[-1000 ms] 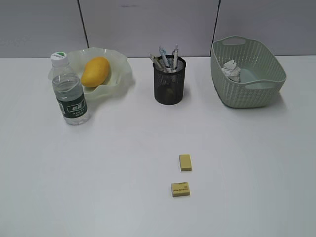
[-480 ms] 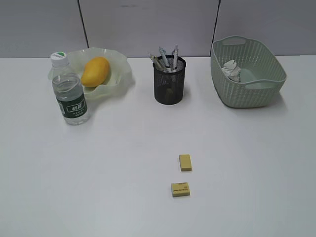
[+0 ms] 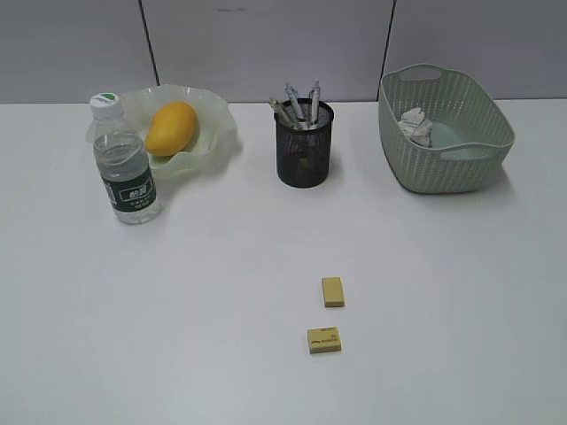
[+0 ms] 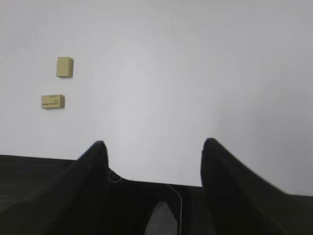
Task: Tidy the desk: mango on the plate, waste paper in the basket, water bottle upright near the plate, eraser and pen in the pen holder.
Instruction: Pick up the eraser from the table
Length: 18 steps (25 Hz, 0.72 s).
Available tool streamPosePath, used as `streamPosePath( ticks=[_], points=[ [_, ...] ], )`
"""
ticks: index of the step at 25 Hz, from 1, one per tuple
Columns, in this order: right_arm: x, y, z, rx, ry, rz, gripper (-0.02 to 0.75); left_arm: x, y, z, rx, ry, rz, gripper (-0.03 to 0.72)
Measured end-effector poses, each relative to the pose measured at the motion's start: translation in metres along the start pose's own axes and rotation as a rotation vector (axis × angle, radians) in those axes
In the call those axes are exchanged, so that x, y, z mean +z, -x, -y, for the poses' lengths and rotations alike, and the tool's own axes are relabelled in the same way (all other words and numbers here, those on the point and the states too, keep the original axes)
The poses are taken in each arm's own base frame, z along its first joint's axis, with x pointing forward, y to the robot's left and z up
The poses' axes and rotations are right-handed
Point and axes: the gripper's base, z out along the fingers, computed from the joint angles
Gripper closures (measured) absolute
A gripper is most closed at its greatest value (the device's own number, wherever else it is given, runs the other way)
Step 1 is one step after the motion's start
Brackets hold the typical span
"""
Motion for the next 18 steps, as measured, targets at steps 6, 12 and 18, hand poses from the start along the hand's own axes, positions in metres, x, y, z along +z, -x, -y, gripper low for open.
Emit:
streamPosePath(
  ticks=[6, 12, 18],
  points=[
    [0.043, 0.048, -0.013, 0.037, 0.012, -0.208, 0.26, 0.0, 0.0, 0.0, 0.0, 0.0, 0.0, 0.25],
    [0.107, 0.067, -0.08, -0.044, 0.016, -0.374, 0.259, 0.0, 0.0, 0.0, 0.0, 0.0, 0.0, 0.25],
    [0.174, 0.074, -0.13, -0.073, 0.05, -0.452, 0.259, 0.0, 0.0, 0.0, 0.0, 0.0, 0.0, 0.25]
  ],
)
